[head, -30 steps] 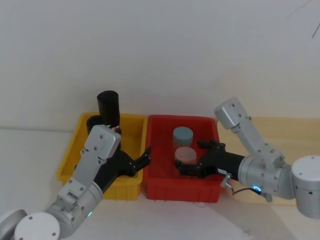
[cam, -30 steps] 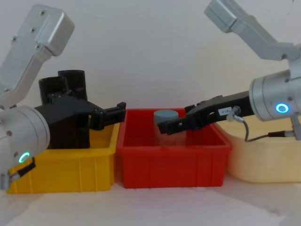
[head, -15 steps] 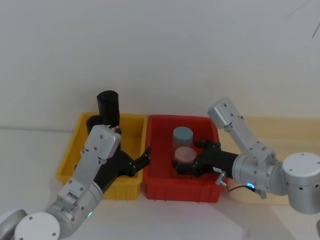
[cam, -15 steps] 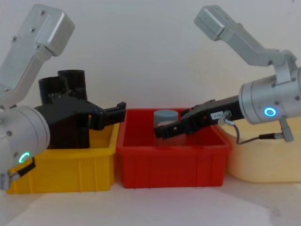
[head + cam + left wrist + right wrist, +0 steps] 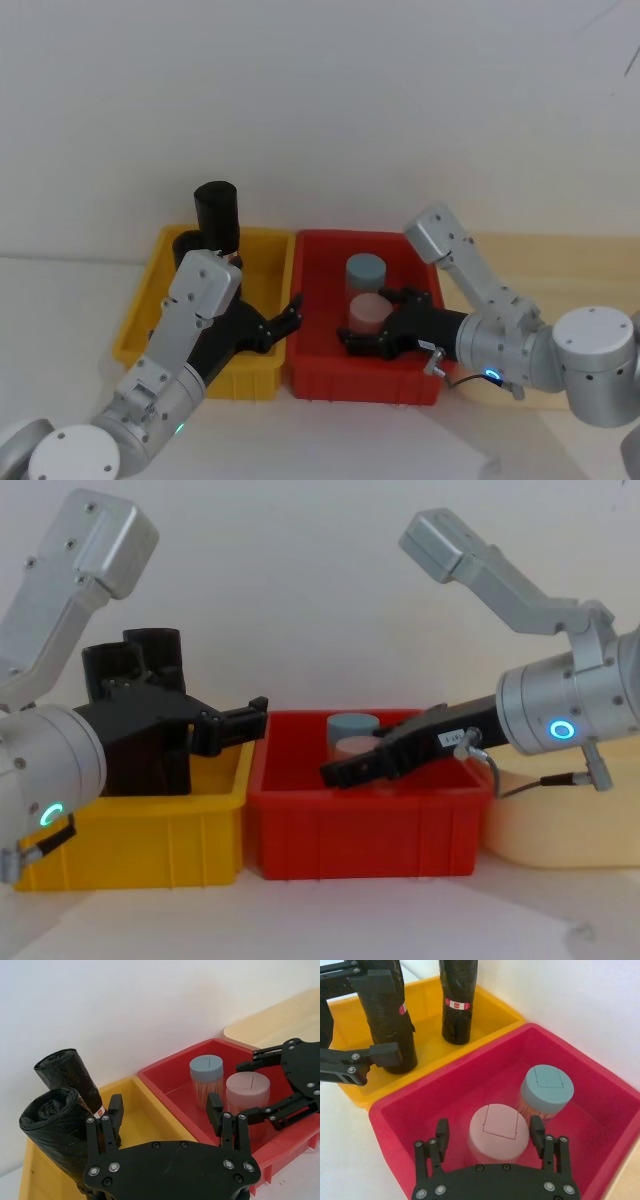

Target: Pick up the garbage bag with the one hand and transfer it to the other hand.

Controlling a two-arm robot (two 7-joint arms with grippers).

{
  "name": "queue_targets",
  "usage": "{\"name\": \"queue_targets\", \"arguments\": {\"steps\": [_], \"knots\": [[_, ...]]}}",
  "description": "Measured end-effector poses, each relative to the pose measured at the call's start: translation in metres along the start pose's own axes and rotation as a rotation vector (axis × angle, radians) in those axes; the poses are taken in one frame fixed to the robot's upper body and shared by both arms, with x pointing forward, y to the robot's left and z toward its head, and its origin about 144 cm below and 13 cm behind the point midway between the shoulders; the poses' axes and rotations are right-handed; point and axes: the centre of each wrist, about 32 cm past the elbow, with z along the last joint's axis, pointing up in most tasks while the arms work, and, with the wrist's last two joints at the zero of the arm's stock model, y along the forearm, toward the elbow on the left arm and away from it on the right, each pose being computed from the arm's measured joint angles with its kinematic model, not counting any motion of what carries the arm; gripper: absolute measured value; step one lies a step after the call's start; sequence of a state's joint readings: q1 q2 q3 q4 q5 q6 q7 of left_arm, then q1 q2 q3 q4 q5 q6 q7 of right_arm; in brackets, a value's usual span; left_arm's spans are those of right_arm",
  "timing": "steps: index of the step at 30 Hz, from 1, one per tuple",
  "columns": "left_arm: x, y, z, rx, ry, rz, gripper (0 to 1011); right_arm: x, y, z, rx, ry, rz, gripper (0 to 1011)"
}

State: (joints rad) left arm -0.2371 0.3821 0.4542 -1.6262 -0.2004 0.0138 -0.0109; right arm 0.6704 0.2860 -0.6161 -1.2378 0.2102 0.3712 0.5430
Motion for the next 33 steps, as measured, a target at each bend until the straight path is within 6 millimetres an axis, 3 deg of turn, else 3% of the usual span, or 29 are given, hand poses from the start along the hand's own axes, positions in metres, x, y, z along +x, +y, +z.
{"name": "queue_targets", "arguments": {"steps": [6, 13, 26, 33], "knots": [[0.0, 0.0, 0.0, 0.0, 0.0, 0.0, 1002, 0.0, 0.002, -0.001, -0.003, -0.001, 0.004, 889], [0.0, 0.0, 0.0, 0.0, 0.0, 0.0, 1002, 0.0, 0.003, -0.001, -0.005, -0.002, 0.008, 684], [0.0, 0.0, 0.0, 0.0, 0.0, 0.0, 1002, 0.0, 0.002, 0.0, 0.005, -0.008, 0.005, 684], [0.0, 0.0, 0.0, 0.0, 0.0, 0.0, 1002, 0.004, -0.01, 0.007, 0.059, -0.017, -0.031, 684]]}}
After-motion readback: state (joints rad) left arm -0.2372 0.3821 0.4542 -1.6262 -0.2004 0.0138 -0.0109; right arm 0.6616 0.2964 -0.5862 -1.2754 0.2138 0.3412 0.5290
